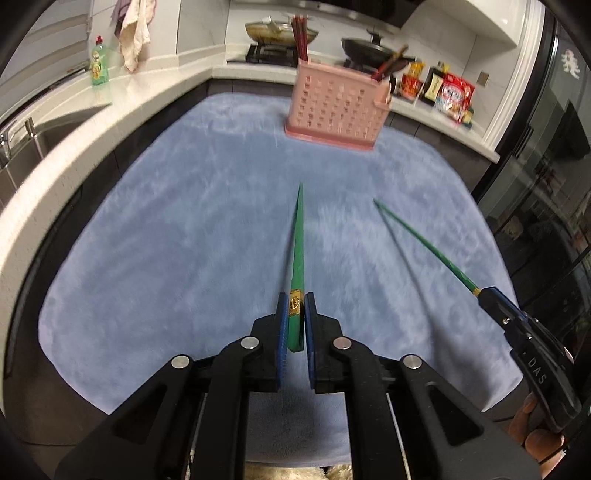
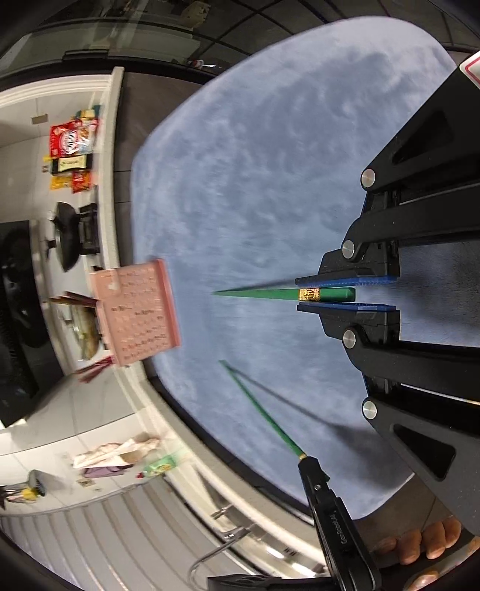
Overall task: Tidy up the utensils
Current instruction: 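Lift and carry both green chopsticks over the pink holder with both tools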
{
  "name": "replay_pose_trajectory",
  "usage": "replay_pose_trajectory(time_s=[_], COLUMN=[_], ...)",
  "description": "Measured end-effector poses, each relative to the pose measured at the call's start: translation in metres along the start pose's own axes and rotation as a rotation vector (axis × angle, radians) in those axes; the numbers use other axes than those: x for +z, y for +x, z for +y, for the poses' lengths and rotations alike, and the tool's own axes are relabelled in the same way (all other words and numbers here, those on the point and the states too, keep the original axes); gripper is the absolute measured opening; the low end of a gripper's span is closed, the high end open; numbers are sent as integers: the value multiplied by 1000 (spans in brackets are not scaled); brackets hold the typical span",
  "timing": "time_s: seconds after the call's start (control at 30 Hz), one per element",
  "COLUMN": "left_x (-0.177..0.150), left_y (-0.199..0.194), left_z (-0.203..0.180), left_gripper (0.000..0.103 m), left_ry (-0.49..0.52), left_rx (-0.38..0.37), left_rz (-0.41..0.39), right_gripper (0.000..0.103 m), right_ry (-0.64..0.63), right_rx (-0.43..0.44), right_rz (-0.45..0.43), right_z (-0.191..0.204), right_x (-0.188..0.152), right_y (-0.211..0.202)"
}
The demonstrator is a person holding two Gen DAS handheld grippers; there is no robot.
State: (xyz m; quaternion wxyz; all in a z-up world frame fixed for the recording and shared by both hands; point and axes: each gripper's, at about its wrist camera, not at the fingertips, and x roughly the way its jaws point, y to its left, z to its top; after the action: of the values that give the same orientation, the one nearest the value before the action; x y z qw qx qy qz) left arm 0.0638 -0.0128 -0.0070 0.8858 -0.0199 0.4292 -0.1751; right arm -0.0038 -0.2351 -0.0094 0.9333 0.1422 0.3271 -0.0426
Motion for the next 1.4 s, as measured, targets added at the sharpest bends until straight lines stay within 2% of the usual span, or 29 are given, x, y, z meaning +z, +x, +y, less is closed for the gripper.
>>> replay_pose_trajectory(time_s=[0.2, 0.43, 0.77, 1.1, 1.4], left_x=[30, 64, 118, 174, 233], left_y=[-22, -30, -36, -34, -41], left_z=[2, 8, 3, -4, -15], left_gripper=[8, 8, 8, 7, 7], left_ry=[5, -11, 21, 32, 50], left_rx=[7, 11, 32, 3, -5], left_rz=[-75, -102, -167, -222, -303], right_gripper=[7, 7, 7, 7, 7], right_ry=[10, 33, 21, 14, 13], right_rx=[14, 36, 76, 117, 145], right_rz=[-98, -173, -227, -268, -332], right_z=[-4, -11, -5, 1, 7], right_x=[43, 89, 132, 173, 230], right_y=[-21, -28, -24, -13, 2])
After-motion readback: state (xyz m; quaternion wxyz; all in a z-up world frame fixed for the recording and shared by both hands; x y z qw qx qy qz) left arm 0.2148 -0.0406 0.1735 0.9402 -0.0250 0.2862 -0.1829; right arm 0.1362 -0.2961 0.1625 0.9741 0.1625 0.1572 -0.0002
